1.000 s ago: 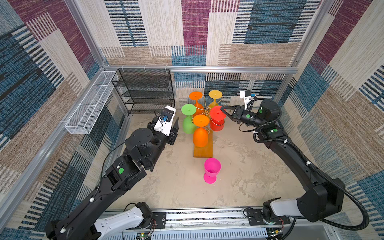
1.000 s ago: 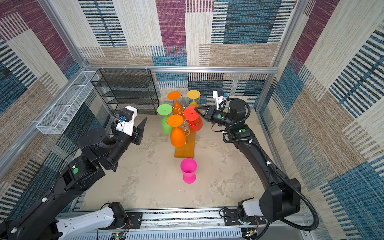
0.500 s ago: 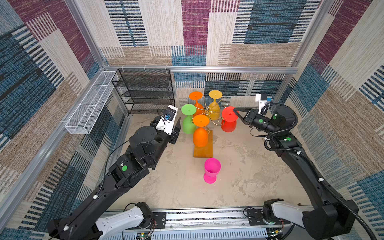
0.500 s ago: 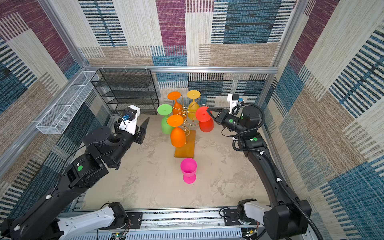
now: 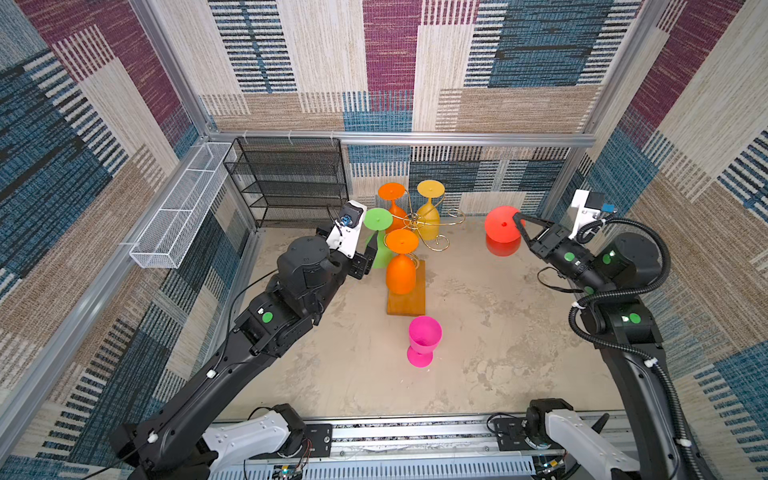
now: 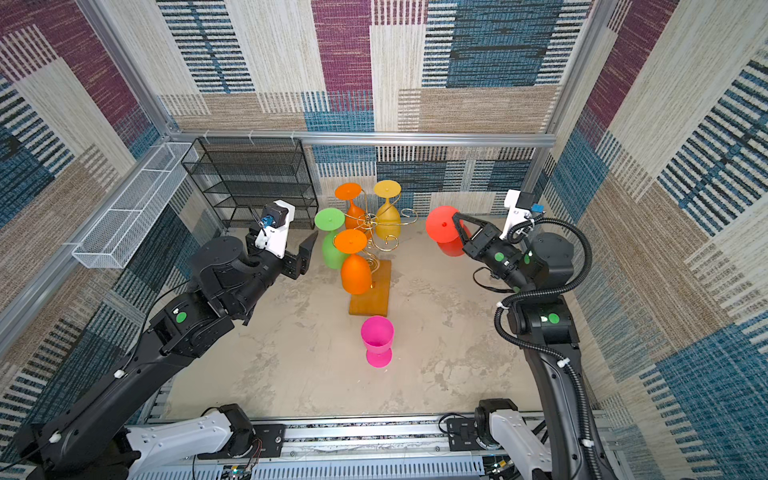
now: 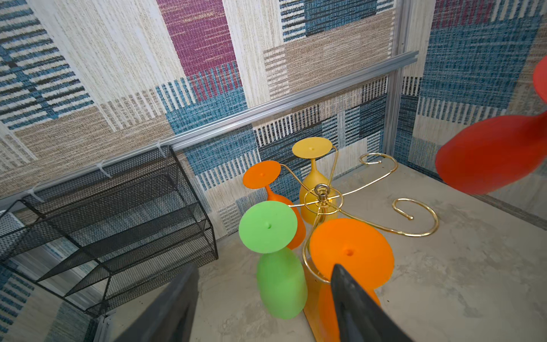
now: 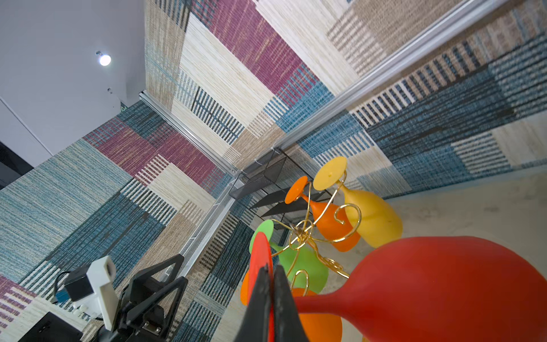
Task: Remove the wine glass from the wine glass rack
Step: 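Lift the red glass off the rack with the right gripper while the left gripper approaches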
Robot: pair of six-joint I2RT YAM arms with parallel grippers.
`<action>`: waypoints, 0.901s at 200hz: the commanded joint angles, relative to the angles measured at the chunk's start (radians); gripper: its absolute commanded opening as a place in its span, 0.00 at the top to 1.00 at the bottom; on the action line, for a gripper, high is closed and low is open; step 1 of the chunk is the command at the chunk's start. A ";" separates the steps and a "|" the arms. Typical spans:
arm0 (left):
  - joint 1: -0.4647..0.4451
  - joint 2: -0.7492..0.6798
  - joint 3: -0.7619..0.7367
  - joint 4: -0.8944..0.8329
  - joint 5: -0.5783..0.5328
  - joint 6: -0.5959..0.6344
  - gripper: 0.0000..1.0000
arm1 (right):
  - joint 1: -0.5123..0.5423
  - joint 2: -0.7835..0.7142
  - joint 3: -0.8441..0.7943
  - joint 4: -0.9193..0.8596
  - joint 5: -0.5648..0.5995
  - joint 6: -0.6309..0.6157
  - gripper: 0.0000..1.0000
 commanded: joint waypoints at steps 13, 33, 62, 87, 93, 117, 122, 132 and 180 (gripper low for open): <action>0.115 0.027 -0.006 0.067 0.349 -0.193 0.27 | 0.000 -0.020 0.017 0.178 0.034 -0.019 1.00; 0.211 0.048 -0.035 0.152 0.595 -0.300 0.27 | 0.000 0.012 -0.002 0.337 -0.039 0.038 1.00; 0.321 0.092 -0.076 0.352 0.939 -0.468 0.27 | 0.000 0.079 -0.091 0.788 -0.170 0.297 1.00; 0.331 0.134 -0.066 0.432 1.092 -0.515 0.27 | 0.002 0.150 -0.114 1.104 -0.209 0.490 1.00; 0.332 0.143 -0.062 0.443 1.121 -0.525 0.27 | 0.004 0.165 -0.107 1.157 -0.215 0.515 1.00; 0.338 0.180 -0.057 0.530 1.220 -0.594 0.26 | 0.035 0.205 -0.059 1.231 -0.225 0.540 1.00; 0.339 0.189 -0.056 0.557 1.238 -0.612 0.26 | 0.048 0.212 -0.055 1.246 -0.222 0.542 1.00; 0.340 0.211 -0.052 0.608 1.270 -0.647 0.26 | 0.084 0.228 -0.050 1.279 -0.218 0.549 1.00; 0.342 0.283 -0.072 0.893 1.351 -0.814 0.27 | 0.171 0.373 -0.074 1.663 -0.170 0.837 1.00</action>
